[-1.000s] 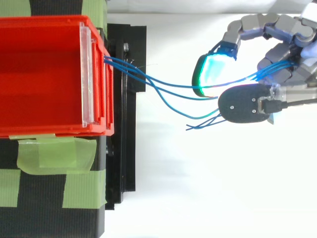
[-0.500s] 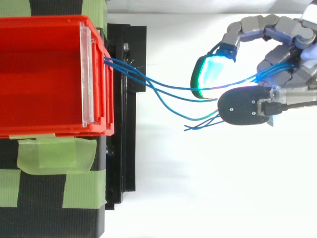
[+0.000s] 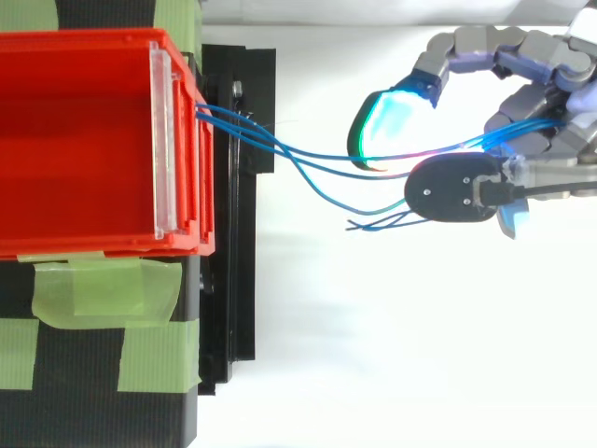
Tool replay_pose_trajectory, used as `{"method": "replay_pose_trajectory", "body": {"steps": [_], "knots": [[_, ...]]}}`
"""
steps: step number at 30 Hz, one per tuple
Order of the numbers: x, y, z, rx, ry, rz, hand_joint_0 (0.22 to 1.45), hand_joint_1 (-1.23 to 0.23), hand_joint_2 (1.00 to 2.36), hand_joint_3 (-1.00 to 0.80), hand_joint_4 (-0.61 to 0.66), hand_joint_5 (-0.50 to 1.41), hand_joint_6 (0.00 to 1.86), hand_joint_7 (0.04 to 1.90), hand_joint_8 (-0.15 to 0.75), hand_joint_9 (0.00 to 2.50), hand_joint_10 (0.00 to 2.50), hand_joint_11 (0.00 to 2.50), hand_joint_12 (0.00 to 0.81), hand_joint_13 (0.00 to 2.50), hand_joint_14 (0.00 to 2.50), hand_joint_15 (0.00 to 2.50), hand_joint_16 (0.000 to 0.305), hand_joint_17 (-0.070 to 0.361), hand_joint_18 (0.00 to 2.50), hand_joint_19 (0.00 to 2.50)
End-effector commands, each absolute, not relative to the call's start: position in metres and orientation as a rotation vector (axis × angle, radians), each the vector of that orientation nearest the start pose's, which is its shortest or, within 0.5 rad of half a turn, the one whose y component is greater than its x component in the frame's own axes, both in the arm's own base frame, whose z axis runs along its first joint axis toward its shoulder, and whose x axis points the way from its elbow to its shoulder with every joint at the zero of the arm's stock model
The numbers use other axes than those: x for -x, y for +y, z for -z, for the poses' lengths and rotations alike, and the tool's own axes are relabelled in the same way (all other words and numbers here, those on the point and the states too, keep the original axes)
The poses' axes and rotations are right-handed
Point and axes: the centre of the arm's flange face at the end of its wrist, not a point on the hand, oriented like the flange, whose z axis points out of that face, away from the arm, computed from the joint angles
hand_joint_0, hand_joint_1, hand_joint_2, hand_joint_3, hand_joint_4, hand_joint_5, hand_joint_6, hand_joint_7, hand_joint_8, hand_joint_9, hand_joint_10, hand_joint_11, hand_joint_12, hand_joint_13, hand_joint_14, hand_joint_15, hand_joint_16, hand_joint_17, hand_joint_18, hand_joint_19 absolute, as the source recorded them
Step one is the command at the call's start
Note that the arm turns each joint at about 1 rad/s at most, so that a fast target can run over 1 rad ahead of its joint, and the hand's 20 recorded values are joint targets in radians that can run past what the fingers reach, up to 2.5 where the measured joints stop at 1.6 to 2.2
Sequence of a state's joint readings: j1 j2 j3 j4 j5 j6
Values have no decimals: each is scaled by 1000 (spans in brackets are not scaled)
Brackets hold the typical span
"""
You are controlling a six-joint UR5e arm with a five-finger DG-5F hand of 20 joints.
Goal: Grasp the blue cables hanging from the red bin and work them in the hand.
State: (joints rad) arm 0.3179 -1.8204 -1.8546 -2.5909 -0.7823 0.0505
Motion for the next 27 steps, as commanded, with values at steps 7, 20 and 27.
{"method": "replay_pose_trajectory", "body": {"steps": [7,20,27], "knots": [[-552,-33,-277,-1430,797,-923,1094,-696,1081,354,167,1,462,1155,656,1701,2500,2500,743,1985,2500,1939,218,164,2364,556],[-551,-33,-276,-1454,786,-943,1197,-727,1006,364,94,-35,389,1187,656,1701,2500,2500,743,1985,2500,1939,218,164,2364,556],[-551,-30,-276,-1478,757,-991,1199,-723,1007,374,102,-24,386,1182,656,1701,2500,2500,743,1985,2500,1939,218,164,2364,556]]}}
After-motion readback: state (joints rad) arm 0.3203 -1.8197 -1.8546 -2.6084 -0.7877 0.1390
